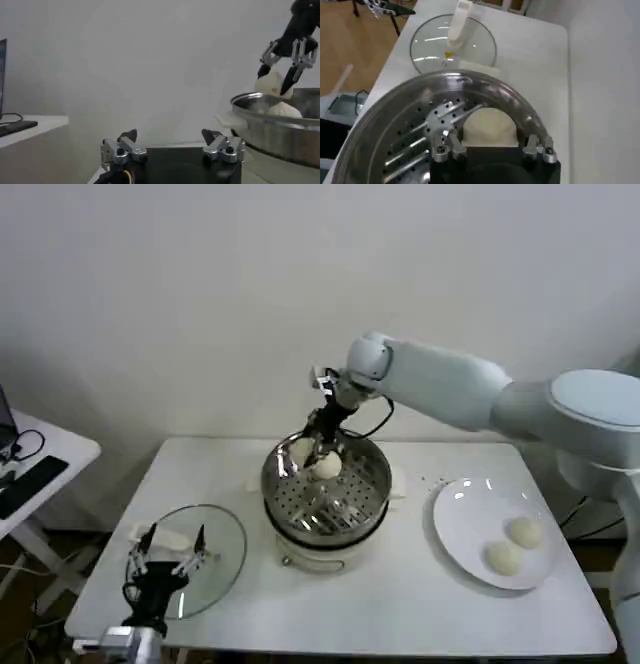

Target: Take steamed baozi put them in steamer then cover it.

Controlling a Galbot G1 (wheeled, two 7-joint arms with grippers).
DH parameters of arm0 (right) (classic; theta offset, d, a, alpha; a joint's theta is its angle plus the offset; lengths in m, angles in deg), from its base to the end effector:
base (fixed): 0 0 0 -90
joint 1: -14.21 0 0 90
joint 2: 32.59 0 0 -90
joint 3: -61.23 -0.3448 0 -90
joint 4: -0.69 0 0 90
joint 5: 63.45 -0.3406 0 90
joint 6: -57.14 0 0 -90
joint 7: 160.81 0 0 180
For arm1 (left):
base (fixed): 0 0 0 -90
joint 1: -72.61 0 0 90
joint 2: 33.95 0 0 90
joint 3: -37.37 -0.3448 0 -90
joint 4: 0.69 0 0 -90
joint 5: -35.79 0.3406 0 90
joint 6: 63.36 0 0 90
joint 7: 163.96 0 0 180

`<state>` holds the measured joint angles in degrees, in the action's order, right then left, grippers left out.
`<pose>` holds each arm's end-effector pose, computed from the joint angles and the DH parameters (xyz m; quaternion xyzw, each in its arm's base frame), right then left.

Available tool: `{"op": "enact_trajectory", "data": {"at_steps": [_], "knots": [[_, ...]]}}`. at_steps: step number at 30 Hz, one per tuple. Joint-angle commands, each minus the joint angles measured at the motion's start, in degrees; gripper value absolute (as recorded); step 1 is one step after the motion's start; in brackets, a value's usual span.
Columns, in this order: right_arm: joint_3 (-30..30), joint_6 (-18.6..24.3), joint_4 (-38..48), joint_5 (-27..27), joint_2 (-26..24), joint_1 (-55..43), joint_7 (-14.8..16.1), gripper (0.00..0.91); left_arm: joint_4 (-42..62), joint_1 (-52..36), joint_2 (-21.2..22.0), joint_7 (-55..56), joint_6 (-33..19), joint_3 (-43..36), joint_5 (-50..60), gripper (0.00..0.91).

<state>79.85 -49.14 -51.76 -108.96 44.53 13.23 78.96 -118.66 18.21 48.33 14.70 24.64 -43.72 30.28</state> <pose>0.5969 0.1263 -0.0760 0.6332 -0.5666 0.4229 0.3149 0.1385 0.0710 -0.3170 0.0209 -0.9976 -0.0501 0.0426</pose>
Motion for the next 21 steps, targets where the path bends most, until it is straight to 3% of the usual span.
{"op": "enact_trajectory", "data": {"at_steps": [1,21], "knots": [[0.4,-0.3,-0.1,0.4,2.6,2.8,-0.4,0.756,0.2,0.0,0.0,0.0,0.1,0.1,-0.2,0.907],[0.4,-0.1,0.1,2.0,2.6,4.4,-0.5,0.756,0.1,-0.1,0.5,0.0,0.2,-0.3,-0.1,0.907]]}}
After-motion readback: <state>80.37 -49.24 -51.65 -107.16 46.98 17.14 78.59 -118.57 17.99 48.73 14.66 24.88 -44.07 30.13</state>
